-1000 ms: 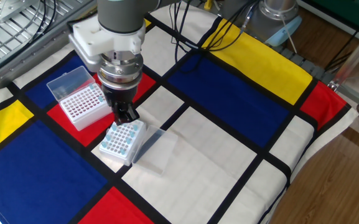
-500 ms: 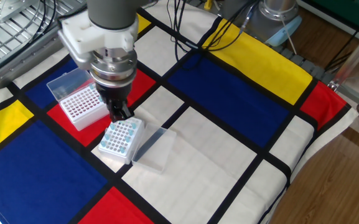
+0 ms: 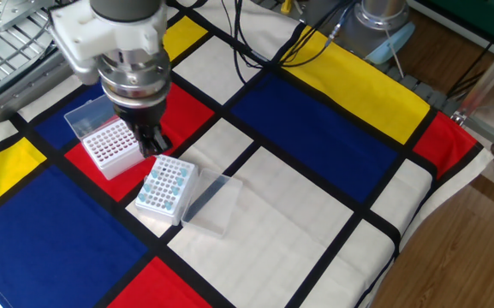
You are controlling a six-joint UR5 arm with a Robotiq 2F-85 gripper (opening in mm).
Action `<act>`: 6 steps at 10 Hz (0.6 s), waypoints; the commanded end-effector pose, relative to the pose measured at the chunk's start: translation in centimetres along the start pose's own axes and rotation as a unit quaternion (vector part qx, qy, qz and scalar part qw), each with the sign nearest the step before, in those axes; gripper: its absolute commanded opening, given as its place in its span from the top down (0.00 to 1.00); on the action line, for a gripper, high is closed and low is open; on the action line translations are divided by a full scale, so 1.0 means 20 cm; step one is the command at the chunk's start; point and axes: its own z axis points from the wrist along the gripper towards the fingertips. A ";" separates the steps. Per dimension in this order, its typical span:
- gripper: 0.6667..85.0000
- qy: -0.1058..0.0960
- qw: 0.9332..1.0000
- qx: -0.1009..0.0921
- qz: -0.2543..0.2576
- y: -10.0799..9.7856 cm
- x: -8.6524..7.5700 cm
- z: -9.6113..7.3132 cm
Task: Transfer all medium pipette tips from one holder to another
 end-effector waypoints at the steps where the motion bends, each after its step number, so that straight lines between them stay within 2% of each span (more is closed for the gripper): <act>1: 1.00 0.011 1.000 -0.004 -0.016 -0.06 -0.02 -0.07; 3: 1.00 0.008 0.999 -0.015 -0.038 -0.16 -0.03 -0.09; 5: 1.00 0.013 0.998 -0.012 -0.054 -0.25 -0.04 -0.12; 6: 1.00 0.012 0.998 -0.021 -0.065 -0.29 -0.05 -0.12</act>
